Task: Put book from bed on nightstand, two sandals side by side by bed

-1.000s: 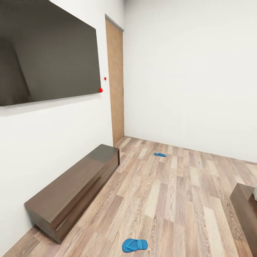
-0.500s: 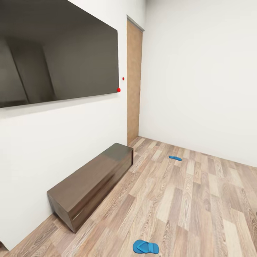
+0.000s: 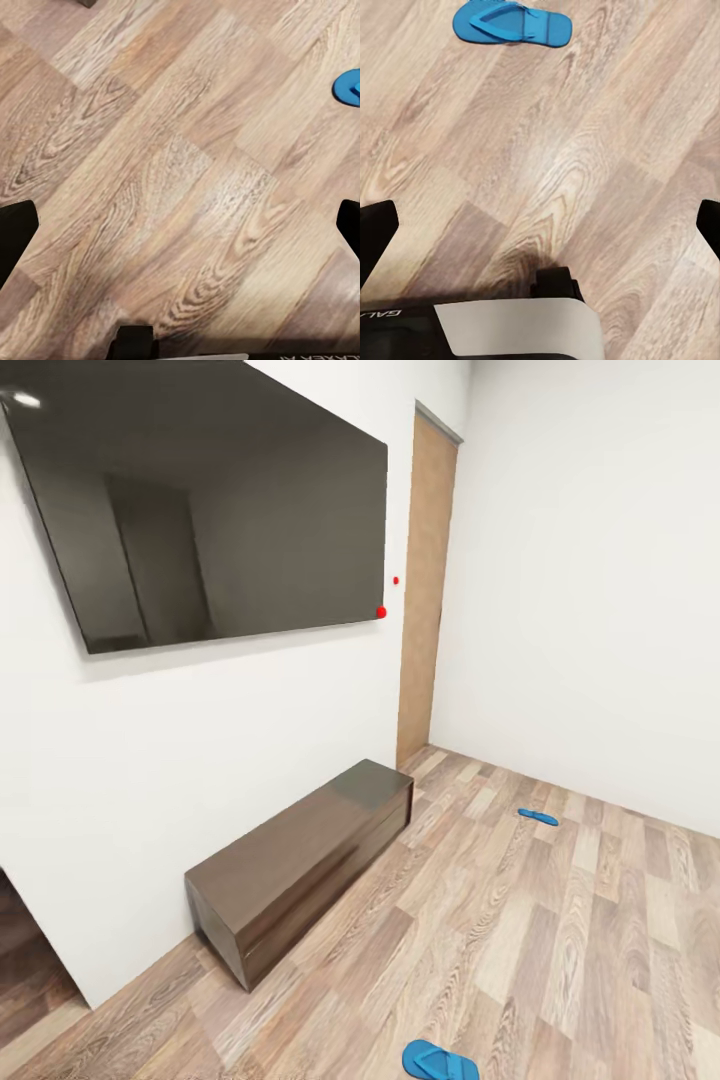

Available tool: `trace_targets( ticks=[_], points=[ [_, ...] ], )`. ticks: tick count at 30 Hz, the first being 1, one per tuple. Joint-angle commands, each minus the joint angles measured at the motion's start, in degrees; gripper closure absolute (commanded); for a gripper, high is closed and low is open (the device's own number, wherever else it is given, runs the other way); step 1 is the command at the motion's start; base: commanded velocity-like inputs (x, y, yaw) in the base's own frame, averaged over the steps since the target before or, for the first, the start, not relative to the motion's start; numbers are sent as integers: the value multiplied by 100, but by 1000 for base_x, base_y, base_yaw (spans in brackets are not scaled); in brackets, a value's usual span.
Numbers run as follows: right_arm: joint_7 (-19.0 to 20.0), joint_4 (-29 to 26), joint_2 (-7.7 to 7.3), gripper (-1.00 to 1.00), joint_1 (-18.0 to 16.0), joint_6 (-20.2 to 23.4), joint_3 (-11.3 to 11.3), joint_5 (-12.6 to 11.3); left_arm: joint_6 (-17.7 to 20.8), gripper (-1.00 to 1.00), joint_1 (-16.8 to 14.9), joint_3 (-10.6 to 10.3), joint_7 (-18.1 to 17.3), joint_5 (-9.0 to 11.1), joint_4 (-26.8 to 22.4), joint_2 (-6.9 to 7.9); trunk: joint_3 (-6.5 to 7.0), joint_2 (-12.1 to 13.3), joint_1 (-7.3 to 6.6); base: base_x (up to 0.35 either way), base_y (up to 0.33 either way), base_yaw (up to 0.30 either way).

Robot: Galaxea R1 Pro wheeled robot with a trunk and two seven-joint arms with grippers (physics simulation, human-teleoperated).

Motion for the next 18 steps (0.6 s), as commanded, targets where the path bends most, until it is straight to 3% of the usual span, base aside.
trace_targets(
  ticks=[1, 18],
  points=[
    [1, 0, 2, -100, -2, -11, -12, -2, -11, -100, -1, 11, -2, -5, -2, -3, -5, -3, 0, 0, 0, 293],
    [-17, 0, 7, -100, -2, -11, -8, 28, -13, -100, -1, 3, -4, -5, -2, -3, -5, -3, 0, 0, 0, 293]
  ],
)
